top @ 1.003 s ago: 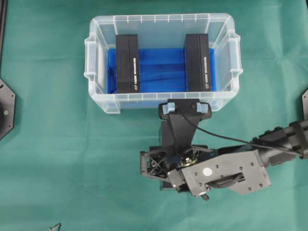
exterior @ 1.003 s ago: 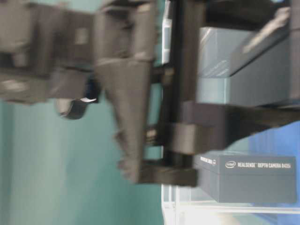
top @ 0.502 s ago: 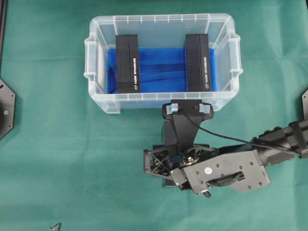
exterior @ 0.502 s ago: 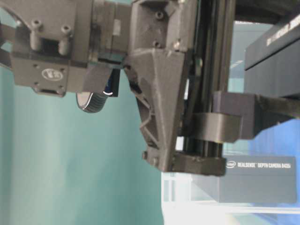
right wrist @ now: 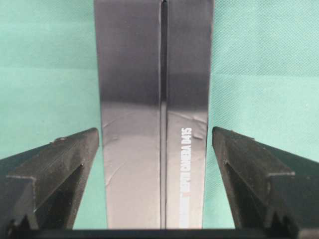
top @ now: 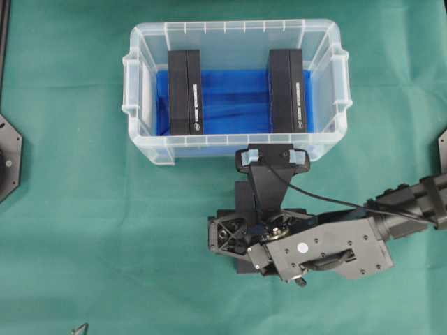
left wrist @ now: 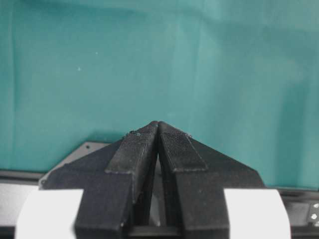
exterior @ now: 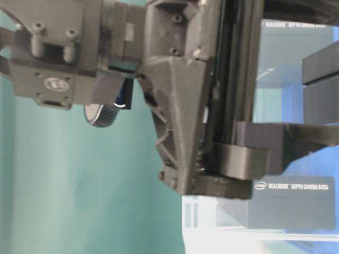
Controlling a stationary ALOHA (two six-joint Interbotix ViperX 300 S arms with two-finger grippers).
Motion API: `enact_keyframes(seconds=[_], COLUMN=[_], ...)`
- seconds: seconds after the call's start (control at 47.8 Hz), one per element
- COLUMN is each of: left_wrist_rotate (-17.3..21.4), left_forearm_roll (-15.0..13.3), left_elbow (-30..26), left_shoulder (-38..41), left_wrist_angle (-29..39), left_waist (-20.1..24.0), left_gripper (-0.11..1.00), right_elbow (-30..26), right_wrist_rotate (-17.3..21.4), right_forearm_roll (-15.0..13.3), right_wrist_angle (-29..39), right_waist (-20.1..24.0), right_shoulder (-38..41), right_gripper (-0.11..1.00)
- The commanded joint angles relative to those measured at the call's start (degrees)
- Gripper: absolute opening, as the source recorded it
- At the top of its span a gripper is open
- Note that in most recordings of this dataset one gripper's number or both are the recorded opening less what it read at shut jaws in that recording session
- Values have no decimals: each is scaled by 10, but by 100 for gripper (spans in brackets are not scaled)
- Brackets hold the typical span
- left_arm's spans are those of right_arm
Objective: Take the box out of the case with the right arm.
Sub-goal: 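Carry the box toward the front and lower it onto the cloth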
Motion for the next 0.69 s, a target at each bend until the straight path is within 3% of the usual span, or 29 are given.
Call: enact_keyframes(seconds=[0.0,0.251,0.439,0.669], left_wrist_rotate=[0,-1,-1,-1], left_forearm_roll=[1,1,1,1], left_elbow=[-7,-7,-7,-7], left_shoulder=[2,2,2,2], left_wrist_angle=[-3,-3,-3,-4], left_waist=[-2,-2,-2,-2], left_gripper=[0,0,0,0], right_elbow=[-8,-26,-59,-127], right_wrist_rotate=[1,-2,-11,-56], right_forearm_roll=[0,-3,-11,-40], right_wrist_angle=[-2,18,79,163], right_waist=[1,1,0,0], right_shoulder=[-14,-32,-52,-67], right_gripper=[91,91,91,91])
